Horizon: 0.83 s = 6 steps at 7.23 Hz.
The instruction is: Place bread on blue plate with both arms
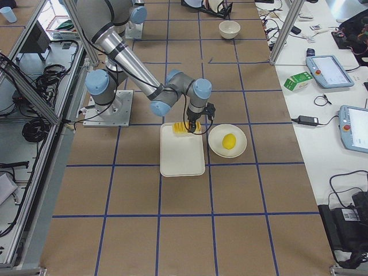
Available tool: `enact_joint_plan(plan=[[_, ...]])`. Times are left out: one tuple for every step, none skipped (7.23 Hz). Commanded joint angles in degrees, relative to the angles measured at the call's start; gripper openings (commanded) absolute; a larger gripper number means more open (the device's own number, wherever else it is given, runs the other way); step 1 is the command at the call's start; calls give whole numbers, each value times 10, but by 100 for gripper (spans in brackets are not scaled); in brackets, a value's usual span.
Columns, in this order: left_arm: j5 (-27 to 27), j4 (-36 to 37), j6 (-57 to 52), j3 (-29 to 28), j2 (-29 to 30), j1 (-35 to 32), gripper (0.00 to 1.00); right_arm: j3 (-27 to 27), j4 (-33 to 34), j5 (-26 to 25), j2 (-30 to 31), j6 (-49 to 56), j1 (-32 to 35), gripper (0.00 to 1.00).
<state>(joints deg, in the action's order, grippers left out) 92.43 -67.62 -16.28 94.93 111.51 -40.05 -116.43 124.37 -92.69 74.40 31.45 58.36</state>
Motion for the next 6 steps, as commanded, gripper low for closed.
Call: enact_joint_plan(plan=[[13,-85,-9,-32,-30,1,0,1,-1,2,0,-5,0,42],[39,-148,-9,-51,-56,0,0,1,-1,3,0,-4,0,16],[39,-174,-27,-40,-86,-2,0,1,-2,3,0,-2,0,0],[34,-205,-28,-25,-114,-17,0,6,-6,1,3,0,0,0],[35,-238,-25,-14,-151,-60,0,13,-15,-4,12,-2,0,0],[28,-299,-22,-12,-187,-97,0,29,-57,1,34,-4,1,0]])
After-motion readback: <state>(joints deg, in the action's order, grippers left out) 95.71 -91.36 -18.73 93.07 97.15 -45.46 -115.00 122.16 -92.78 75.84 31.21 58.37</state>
